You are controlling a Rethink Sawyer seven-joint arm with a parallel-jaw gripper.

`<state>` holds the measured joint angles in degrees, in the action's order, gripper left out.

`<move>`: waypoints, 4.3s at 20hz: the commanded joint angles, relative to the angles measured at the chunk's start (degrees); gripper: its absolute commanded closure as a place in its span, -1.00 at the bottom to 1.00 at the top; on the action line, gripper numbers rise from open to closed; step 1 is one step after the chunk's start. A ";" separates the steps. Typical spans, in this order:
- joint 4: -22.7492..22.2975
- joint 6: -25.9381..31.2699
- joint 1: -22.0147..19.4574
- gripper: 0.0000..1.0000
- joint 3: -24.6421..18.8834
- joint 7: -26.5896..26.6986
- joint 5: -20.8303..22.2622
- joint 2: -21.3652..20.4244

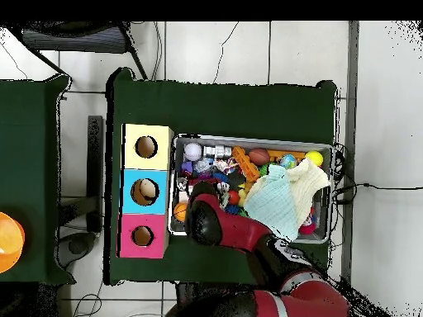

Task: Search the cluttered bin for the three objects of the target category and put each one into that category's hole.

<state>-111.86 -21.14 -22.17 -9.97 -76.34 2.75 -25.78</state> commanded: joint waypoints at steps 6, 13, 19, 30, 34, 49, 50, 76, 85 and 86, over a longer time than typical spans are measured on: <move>-0.05 -0.27 6.65 -1.00 3.74 -11.10 -1.28 2.40; 1.82 5.04 15.95 -1.00 12.60 -8.07 -7.46 2.09; 4.88 17.00 19.98 -1.00 16.38 -5.76 -11.28 2.80; 12.57 12.97 12.66 -1.00 6.60 -8.66 -6.60 11.06; 12.48 7.81 9.26 -1.00 2.13 -11.18 -3.71 12.21; 8.15 -12.02 12.50 -1.00 6.14 -16.78 -0.09 10.69; 7.66 -15.26 13.49 -1.00 7.23 -17.20 -0.57 10.58; 1.72 -16.60 25.13 -1.00 15.86 -13.76 -13.76 5.41; 5.40 2.91 24.54 -1.00 16.87 -8.97 -14.51 0.81; 6.88 7.14 23.07 -1.00 15.29 -8.38 -13.57 1.39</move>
<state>-108.63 -30.99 3.06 8.30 -78.52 -8.53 -23.05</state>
